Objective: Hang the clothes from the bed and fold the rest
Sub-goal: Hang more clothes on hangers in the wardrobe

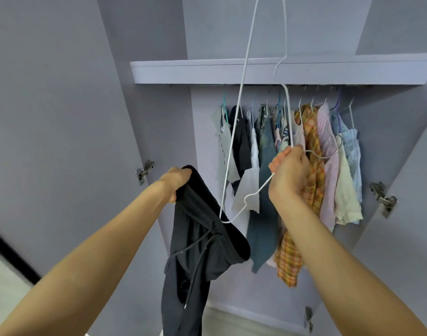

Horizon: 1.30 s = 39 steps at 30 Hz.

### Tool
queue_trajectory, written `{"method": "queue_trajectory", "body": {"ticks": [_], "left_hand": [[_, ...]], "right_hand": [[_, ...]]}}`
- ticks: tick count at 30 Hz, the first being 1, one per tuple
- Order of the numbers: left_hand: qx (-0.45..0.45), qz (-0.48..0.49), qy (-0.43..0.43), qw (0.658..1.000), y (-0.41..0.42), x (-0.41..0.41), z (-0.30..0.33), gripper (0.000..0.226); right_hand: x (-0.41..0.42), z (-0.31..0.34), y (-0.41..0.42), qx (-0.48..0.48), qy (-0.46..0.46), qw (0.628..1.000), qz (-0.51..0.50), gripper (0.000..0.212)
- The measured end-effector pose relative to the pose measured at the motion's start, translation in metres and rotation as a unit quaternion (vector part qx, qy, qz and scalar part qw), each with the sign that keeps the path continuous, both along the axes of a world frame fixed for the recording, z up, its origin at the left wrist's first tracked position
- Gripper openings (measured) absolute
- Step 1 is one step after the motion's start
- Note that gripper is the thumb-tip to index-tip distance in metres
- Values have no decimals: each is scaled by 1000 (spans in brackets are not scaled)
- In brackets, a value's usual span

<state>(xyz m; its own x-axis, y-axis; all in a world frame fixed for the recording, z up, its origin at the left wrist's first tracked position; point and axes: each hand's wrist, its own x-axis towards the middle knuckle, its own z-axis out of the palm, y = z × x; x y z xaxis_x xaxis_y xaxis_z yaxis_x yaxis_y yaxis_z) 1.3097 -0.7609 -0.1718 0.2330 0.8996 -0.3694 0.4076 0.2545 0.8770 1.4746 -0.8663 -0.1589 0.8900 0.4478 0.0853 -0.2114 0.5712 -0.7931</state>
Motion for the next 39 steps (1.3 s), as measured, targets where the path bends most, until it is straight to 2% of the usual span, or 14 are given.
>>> {"method": "queue_trajectory", "body": {"ticks": [5, 9, 11, 15, 20, 21, 22, 25, 27, 28, 30, 35, 39], "left_hand": [[8, -9, -20, 1000, -5, -10, 14, 24], [2, -12, -119, 993, -11, -24, 43, 16], [26, -18, -146, 989, -13, -36, 58, 17], [107, 2, -106, 989, -6, -64, 60, 14], [76, 89, -114, 987, -2, -83, 34, 13], [67, 89, -125, 986, -5, -80, 30, 12], [57, 83, -140, 985, -7, -76, 29, 14], [25, 24, -181, 983, -14, -63, 28, 20], [30, -8, -194, 981, -17, -55, 31, 22], [38, -15, -196, 980, -18, -52, 33, 23], [66, -20, -189, 980, -19, -50, 39, 24], [115, 17, -185, 976, -12, -66, 46, 25], [114, 21, -144, 983, -10, -79, 37, 27]], "right_hand": [[-15, 5, 18, 5, -2, 1000, 25, 41], [-37, -41, 30, -107, -57, 992, 24, 39], [-39, -69, 30, -176, -127, 976, 21, 37], [-24, -77, 27, -211, -278, 937, 8, 30], [-13, -62, 24, -215, -451, 866, -24, 34], [-16, -62, 25, -221, -455, 863, -8, 34], [-20, -61, 29, -227, -422, 877, 21, 31], [-32, -58, 40, -204, -179, 956, 113, 30], [-39, -59, 47, -156, -71, 975, 144, 37], [-42, -62, 48, -145, -49, 977, 149, 39], [-46, -71, 46, -165, -71, 973, 144, 38], [-33, -105, 32, -257, -197, 938, 123, 31], [-38, -98, 37, -260, -213, 930, 150, 29]]}}
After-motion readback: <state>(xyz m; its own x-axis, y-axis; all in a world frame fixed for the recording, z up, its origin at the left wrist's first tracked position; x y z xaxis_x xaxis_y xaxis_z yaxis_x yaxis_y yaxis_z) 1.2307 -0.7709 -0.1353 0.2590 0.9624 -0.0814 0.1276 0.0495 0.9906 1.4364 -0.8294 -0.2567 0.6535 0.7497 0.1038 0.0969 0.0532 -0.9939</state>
